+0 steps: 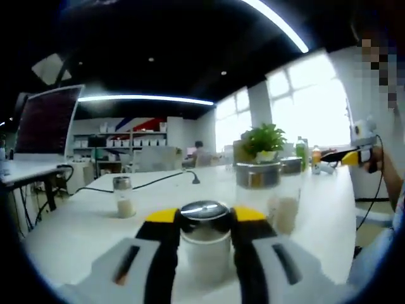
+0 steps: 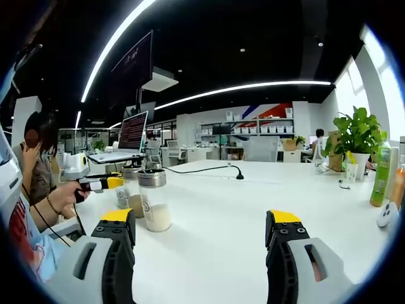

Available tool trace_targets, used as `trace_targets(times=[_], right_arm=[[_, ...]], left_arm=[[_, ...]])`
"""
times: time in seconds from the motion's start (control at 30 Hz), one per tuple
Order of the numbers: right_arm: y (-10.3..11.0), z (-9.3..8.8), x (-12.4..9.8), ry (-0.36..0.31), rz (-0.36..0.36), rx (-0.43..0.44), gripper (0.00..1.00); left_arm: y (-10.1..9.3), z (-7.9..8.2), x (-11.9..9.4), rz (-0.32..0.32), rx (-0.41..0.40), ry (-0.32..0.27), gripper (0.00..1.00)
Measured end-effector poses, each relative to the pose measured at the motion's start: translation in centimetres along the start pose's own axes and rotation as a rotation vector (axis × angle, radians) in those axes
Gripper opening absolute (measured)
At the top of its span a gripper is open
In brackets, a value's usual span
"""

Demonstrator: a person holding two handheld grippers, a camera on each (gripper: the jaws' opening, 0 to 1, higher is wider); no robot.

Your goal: Rotate the seasoning bottle until the label or dispensing opening points toward the visible target arrow and the bottle remains upright within the marked orientation range

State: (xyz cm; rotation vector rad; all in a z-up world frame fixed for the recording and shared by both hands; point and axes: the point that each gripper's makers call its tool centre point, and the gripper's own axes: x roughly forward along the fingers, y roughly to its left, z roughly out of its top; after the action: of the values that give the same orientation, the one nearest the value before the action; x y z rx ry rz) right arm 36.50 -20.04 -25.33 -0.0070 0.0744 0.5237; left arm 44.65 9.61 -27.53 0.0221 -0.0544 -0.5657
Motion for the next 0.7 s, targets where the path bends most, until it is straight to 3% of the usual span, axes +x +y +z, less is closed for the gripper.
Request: trace_targets(times=[0.3,0.7], right_arm=[[0.03,-0.14,-0.01,0.003,-0.004,0.002,0.87],[0.18,-0.12,0.16,0.005,0.000,0.000,0.87]], left_arm=[[-0.10,-0.10,0.15,-0.110,-0.006,-0.010,0.33],[-0.42,-0.17,0.32,-0.330,-0.005,0.018,0.33]])
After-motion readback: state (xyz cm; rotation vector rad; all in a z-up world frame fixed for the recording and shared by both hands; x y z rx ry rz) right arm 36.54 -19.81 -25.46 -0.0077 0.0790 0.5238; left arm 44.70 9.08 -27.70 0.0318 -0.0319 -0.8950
